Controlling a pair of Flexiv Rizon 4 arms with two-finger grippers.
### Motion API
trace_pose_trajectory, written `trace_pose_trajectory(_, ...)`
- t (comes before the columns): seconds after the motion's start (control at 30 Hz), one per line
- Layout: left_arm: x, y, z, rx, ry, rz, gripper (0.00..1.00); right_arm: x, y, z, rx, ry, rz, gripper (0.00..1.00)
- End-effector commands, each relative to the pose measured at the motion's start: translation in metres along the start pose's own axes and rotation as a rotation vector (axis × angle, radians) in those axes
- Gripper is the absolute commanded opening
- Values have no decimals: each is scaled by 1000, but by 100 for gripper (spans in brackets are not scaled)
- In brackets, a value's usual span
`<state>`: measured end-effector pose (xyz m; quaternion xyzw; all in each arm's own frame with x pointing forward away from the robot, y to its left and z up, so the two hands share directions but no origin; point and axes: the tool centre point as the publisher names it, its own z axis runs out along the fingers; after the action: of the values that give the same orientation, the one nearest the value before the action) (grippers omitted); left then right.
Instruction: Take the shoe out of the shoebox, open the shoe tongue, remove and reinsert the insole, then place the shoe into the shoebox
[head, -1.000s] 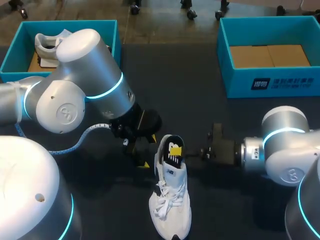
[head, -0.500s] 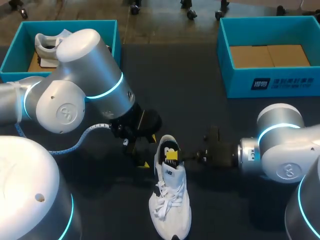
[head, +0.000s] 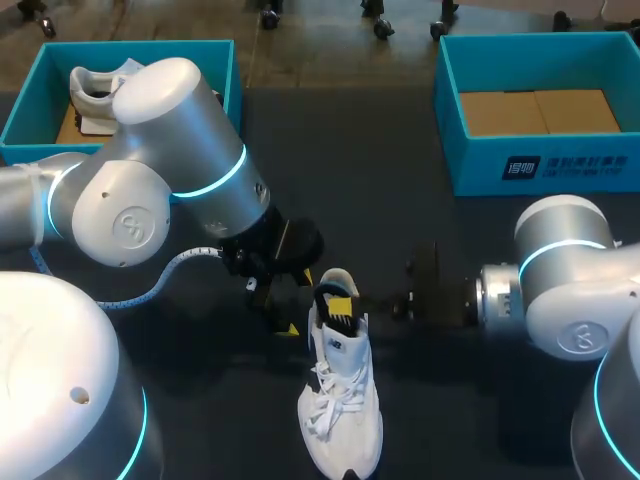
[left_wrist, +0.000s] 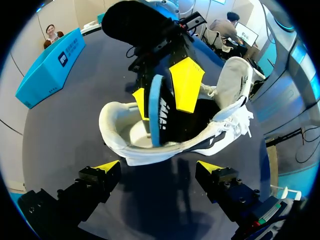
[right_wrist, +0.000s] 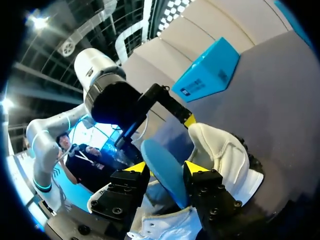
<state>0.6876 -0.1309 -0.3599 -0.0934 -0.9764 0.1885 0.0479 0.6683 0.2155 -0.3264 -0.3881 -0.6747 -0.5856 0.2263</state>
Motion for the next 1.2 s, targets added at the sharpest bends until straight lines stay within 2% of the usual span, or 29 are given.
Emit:
trace_pose_trajectory(0.03,1,1,-1,1,-3,1,100,0,6,-6,7,8,-16,42)
trace_pose_trajectory(0.13,1,1,-1,1,-3,1,100,-1,8,-7,4,10,-25,40)
trace_pose_trajectory(0.2,1,1,-1,1,-3,1,100,-3,10,-7,2,13,-37,27)
trace_pose_trajectory(0.27,1,1,-1,1,-3,1,100,-6,11,-9,-2,14,-38,1)
trace_pose_trajectory(0.3,1,1,-1,1,-3,1,100,-10,12,-10,-8,16,-35,0)
trace_pose_trajectory(0.57,1,1,-1,1,-3,1,100,-28,6,-13,-25,23,26,0)
trace_pose_trajectory(0.8,1,1,-1,1,-3,1,100,-28,-12,-7,-9,8,70,0)
trace_pose_trajectory(0.97,1,1,-1,1,-3,1,100,-23,-14,-9,-16,13,54,0)
trace_pose_trajectory(1.0,1,1,-1,1,-3,1,100,-21,-13,-10,-16,13,46,5)
trace_pose_trajectory(1.07,1,1,-1,1,-3,1,100,-16,-10,-11,-9,9,27,28)
trace_pose_trajectory(1.13,1,1,-1,1,-3,1,100,-11,-6,-13,0,1,12,37)
trace_pose_trajectory(1.2,-1,1,-2,2,-1,0,100,-8,-2,-17,4,9,2,40)
